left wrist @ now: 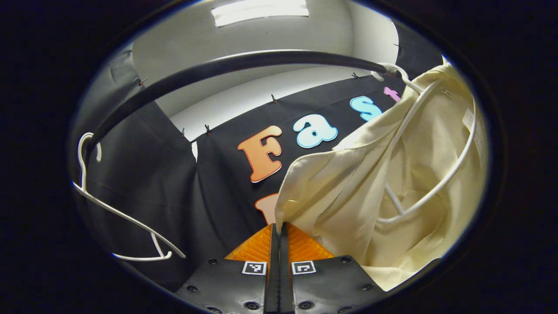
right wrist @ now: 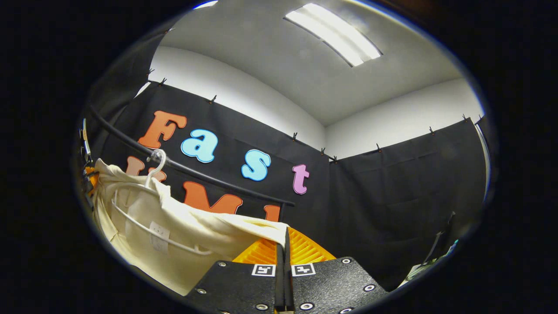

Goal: Grasp the clothes on the hanger with both hands and then place them into the laundry hamper below.

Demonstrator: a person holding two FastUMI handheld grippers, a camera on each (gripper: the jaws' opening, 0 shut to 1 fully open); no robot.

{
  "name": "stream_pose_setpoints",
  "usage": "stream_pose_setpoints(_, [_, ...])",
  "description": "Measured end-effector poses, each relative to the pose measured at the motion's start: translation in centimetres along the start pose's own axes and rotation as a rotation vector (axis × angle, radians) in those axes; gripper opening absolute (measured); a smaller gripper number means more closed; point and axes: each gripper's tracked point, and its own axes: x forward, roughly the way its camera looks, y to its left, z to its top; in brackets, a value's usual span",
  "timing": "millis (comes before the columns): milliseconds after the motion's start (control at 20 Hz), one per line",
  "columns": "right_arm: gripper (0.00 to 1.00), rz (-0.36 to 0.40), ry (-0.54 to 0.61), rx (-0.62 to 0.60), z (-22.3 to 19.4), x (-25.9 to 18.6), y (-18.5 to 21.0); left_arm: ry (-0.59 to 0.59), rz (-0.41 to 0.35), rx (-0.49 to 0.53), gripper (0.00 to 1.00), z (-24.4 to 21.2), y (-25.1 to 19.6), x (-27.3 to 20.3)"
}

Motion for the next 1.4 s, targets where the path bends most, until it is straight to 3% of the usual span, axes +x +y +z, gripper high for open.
stream_pose_setpoints(150, [0.0, 0.0, -0.015, -0.011, 0.7, 2.8, -0.6, -0.015, 0.002, -0.012, 0.07, 1.1, 0.1, 2.8])
stream_pose_setpoints(400, [0.0, 0.009, -0.001, -0.011, -0.5, 7.3, -0.4, 0.042, -0.049, -0.033, 0.07, -1.0, -1.7, 5.8])
stream_pose_setpoints(600, [0.0, 0.031, -0.005, 0.062, -1.1, 10.6, 0.5, 0.091, -0.075, -0.064, 0.07, -2.6, -2.8, 7.5])
stream_pose_setpoints(800, [0.0, 0.061, 0.081, 0.054, -5.9, 12.9, 1.6, 0.148, -0.115, -0.098, 0.07, -5.2, -4.4, 7.7])
stream_pose_setpoints(1050, [0.0, 0.094, 0.174, 0.064, -12.1, 10.4, 2.7, 0.194, -0.118, -0.115, 0.07, -8.5, -4.7, 4.9])
stream_pose_setpoints(1400, [0.0, 0.088, 0.254, 0.124, -17.2, 2.2, 3.0, 0.214, -0.113, -0.113, 0.07, -10.8, -3.2, -0.5])
